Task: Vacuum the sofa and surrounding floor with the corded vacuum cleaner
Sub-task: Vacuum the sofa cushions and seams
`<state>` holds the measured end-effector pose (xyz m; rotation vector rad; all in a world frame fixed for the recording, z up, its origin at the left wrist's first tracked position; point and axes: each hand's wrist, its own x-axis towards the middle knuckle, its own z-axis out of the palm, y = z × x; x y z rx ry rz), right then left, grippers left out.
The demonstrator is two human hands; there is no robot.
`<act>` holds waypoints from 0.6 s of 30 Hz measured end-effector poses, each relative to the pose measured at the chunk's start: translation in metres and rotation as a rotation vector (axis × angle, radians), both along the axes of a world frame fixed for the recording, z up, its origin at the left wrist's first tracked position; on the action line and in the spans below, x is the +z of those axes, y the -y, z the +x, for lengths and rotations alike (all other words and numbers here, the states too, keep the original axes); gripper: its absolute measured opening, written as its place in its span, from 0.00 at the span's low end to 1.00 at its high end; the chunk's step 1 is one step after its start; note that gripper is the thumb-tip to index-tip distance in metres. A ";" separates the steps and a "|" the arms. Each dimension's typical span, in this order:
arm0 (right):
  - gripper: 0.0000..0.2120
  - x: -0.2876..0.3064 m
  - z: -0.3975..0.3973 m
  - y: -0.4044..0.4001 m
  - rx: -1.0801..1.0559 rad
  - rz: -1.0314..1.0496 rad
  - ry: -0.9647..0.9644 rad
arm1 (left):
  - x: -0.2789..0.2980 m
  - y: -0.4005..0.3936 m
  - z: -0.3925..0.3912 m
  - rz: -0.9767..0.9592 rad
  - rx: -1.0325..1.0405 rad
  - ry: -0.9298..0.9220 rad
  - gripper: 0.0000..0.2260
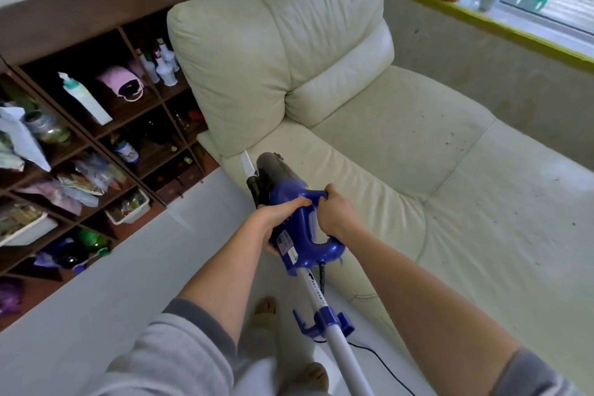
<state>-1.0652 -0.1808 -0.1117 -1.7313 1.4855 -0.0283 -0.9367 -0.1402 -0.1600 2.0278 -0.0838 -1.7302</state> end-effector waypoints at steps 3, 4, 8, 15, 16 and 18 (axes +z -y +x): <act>0.09 -0.004 0.016 0.012 0.025 -0.014 -0.036 | 0.000 0.011 0.014 -0.028 0.001 -0.001 0.54; 0.09 -0.005 0.021 0.018 0.033 -0.011 -0.049 | 0.002 0.015 0.019 -0.040 0.001 -0.010 0.54; 0.08 0.002 0.044 0.036 0.101 0.023 -0.210 | -0.002 0.033 0.041 -0.037 -0.018 -0.004 0.53; 0.15 -0.008 0.087 0.066 0.164 -0.064 -0.293 | -0.012 0.064 0.079 -0.009 0.000 -0.008 0.56; 0.13 -0.011 0.094 0.070 0.132 -0.024 -0.263 | -0.014 0.069 0.085 -0.009 -0.001 -0.011 0.55; 0.12 -0.009 0.104 0.080 0.065 0.042 -0.289 | -0.018 0.079 0.093 -0.013 -0.007 -0.012 0.53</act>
